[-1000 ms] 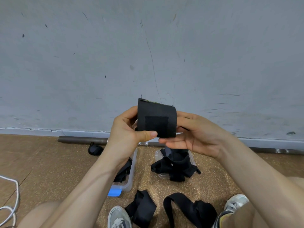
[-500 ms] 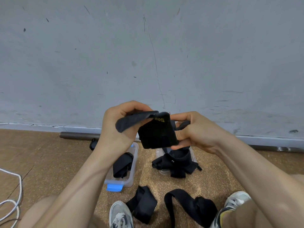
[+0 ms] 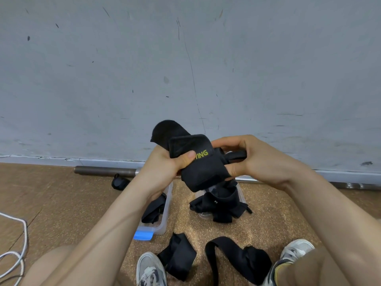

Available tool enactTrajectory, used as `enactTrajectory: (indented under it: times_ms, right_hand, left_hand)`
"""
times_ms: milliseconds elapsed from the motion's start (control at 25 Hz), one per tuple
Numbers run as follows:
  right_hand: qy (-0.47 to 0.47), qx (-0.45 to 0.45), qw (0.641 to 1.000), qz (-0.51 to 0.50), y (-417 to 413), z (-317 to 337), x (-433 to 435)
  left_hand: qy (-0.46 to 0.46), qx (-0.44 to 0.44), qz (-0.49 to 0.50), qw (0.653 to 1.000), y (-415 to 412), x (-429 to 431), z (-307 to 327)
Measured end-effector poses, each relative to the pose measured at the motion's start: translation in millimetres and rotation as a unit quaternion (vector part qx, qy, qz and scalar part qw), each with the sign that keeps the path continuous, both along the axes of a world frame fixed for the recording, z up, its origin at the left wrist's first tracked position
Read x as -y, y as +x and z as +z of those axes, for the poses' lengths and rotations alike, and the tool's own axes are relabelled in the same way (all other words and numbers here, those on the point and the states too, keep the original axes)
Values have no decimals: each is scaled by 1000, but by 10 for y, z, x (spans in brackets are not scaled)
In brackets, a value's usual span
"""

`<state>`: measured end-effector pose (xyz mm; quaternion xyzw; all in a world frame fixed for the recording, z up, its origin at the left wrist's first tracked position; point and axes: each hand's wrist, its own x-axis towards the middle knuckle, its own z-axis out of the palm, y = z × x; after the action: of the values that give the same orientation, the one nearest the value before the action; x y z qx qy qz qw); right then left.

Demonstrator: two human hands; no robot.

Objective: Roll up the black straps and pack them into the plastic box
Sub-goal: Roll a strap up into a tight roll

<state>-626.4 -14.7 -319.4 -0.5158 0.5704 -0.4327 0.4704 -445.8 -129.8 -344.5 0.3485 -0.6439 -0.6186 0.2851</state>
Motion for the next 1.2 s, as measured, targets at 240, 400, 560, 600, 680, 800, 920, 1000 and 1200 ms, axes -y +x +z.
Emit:
enactTrajectory:
  times_ms: [240,400,560,600,680,800,920,1000,1200]
  right_hand:
    - [74,217,973,-32,10,-51,67]
    - [151,228,961,-41,140,-41,57]
    - [104,237,964,-60,155,-68,79]
    - [95,240,964,-65,151,-82,96]
    - [71,229,969,-65,137,-99,122]
    - [38,179,980,-81,110,-77,143]
    - [17,158,984,-80,98,-41,137]
    - [2,146,987,-72,89,-24,126]
    - [-12,147,984,-100,83,15,99]
  left_hand:
    - [-226,-5,56,973,-54,-126,84]
    - [-367,29,23,929,-5,-134,7]
    - [-367,-8,13,930,48,-66,34]
    - [-397,-16,2,918,56,-47,42]
    - [-418,-32,-22,908,55,5,5]
    - [-272,-30,-52,960,35,-28,4]
    - [-219,-25,-51,974,44,-54,37]
    - [-175,-38,-55,982,62,-42,50]
    - [-93,-105,-49,989,30,-61,11]
